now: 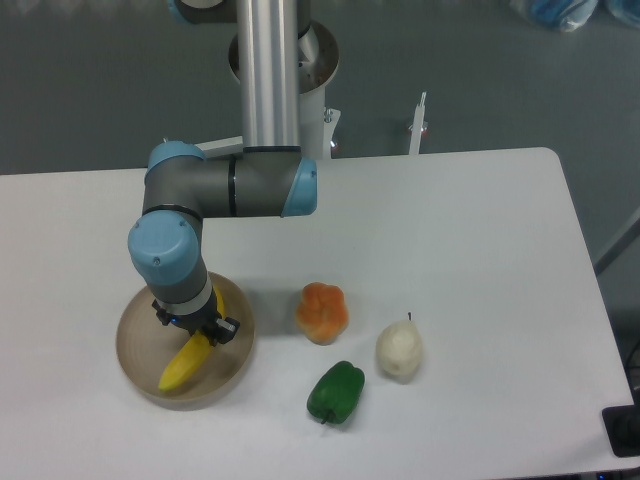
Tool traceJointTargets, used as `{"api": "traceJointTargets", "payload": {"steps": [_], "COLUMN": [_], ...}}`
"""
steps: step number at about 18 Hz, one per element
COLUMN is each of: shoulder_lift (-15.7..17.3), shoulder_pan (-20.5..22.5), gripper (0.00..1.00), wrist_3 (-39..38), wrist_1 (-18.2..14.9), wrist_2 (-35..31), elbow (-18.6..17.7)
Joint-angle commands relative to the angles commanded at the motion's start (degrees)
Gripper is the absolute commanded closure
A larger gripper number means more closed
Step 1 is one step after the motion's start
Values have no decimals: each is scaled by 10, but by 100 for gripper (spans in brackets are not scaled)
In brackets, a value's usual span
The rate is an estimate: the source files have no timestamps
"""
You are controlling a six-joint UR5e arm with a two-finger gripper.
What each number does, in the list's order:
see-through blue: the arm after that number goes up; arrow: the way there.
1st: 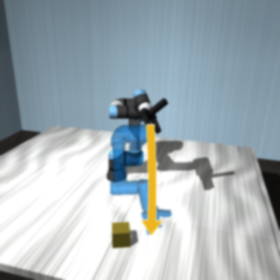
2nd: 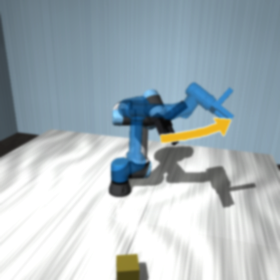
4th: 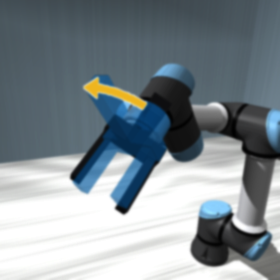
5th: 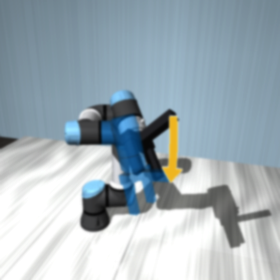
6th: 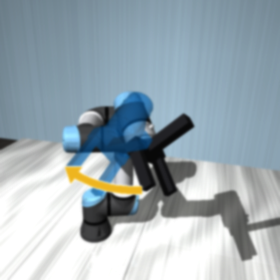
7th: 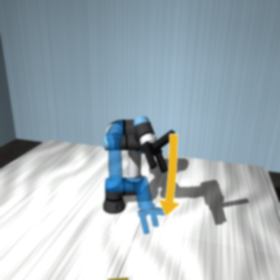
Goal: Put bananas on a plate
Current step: 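Lower the banana onto the beige plate, then open the gripper to release the banana on the plate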
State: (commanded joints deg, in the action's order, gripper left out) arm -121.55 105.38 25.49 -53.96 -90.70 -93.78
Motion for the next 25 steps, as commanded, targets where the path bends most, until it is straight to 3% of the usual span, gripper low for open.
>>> {"api": "traceJointTargets", "payload": {"steps": [9,11,13,14,15,18,25], "shoulder_lift": [-9,-7,-8,-6,-5,3,38], "shoulder_pan": [0,0,0,1,1,2,25], "gripper": [73,66,43,18,8,1,0], "wrist_3": [1,0,3,6,7,6,8], "wrist_1": [0,0,3,3,2,1,2], "wrist_2": [0,-1,-1,0,0,0,-1], "elbow": [11,12,12,17,20,22,23]}}
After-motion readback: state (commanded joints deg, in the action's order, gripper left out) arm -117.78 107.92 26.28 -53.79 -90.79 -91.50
